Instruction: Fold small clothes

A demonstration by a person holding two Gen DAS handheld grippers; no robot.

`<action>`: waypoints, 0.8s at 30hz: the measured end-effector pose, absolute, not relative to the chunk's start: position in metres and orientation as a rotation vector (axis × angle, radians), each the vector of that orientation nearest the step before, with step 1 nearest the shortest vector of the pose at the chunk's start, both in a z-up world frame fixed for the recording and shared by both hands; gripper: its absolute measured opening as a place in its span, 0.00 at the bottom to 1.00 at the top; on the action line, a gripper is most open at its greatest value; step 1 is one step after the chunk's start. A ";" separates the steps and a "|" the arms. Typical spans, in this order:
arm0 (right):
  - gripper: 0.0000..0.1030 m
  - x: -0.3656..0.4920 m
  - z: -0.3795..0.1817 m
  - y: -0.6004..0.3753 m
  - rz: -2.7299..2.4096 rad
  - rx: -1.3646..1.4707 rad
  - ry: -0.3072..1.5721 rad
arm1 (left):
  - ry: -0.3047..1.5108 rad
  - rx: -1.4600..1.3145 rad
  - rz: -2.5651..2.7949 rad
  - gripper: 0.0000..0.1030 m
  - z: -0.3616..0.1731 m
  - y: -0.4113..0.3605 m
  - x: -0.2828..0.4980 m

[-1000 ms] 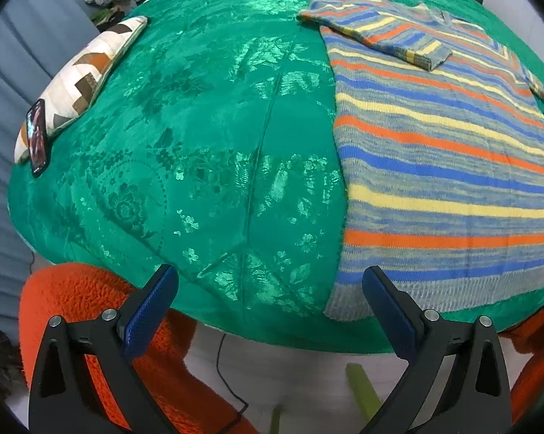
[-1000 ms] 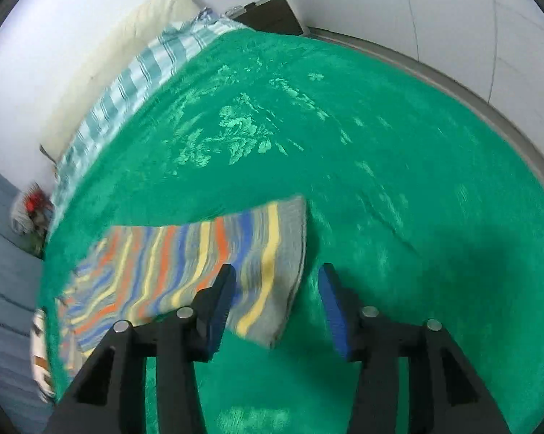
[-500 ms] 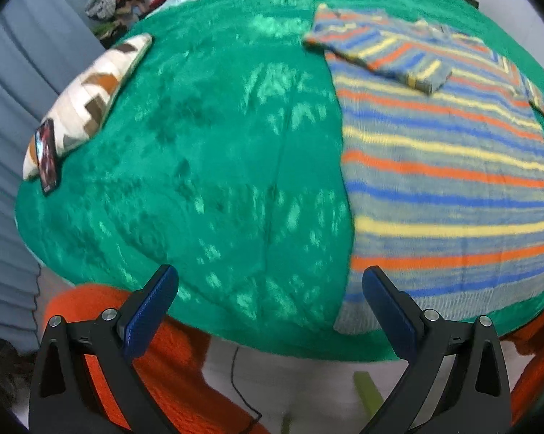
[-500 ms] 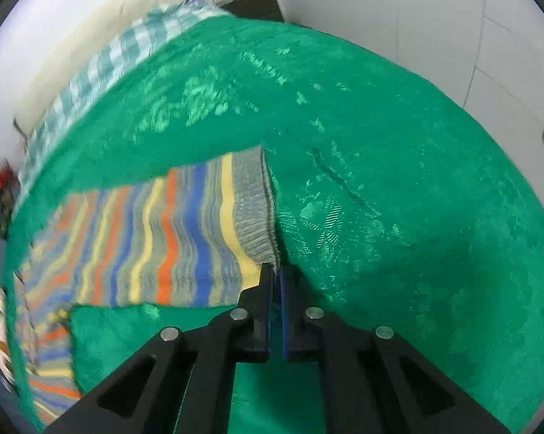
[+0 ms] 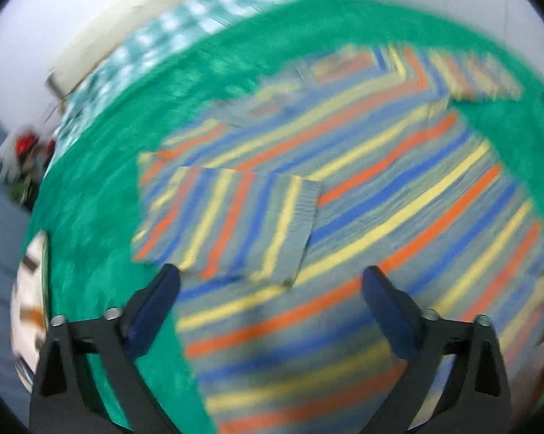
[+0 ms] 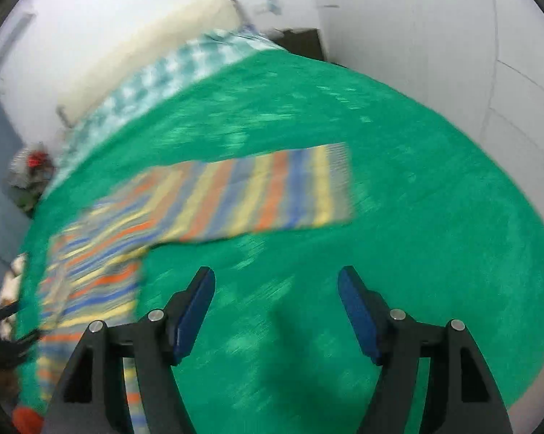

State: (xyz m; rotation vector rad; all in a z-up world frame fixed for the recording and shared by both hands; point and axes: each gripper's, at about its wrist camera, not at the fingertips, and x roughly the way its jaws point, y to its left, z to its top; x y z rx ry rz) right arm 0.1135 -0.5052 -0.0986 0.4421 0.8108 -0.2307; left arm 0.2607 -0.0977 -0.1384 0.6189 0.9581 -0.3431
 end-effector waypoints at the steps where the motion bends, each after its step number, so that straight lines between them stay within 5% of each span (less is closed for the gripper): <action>1: 0.68 0.105 -0.096 -0.492 -0.205 0.439 0.797 | 1.011 0.641 -0.344 0.63 -0.156 -0.104 0.275; 5: 0.68 0.073 -0.095 -0.440 -0.133 0.411 0.752 | 1.167 0.394 -0.398 0.22 -0.172 -0.084 0.316; 6: 0.68 0.067 -0.094 -0.429 -0.123 0.395 0.737 | 1.172 0.330 -0.386 0.02 -0.164 -0.073 0.324; 14: 0.68 0.061 -0.093 -0.408 -0.115 0.325 0.694 | 0.976 -0.107 -0.057 0.01 -0.064 0.104 0.378; 18: 0.68 0.069 -0.101 -0.410 -0.115 0.347 0.716 | 1.004 -0.209 0.229 0.00 -0.081 0.202 0.405; 24: 0.68 0.075 -0.105 -0.406 -0.118 0.329 0.743 | 1.076 -0.117 0.391 0.00 -0.125 0.230 0.420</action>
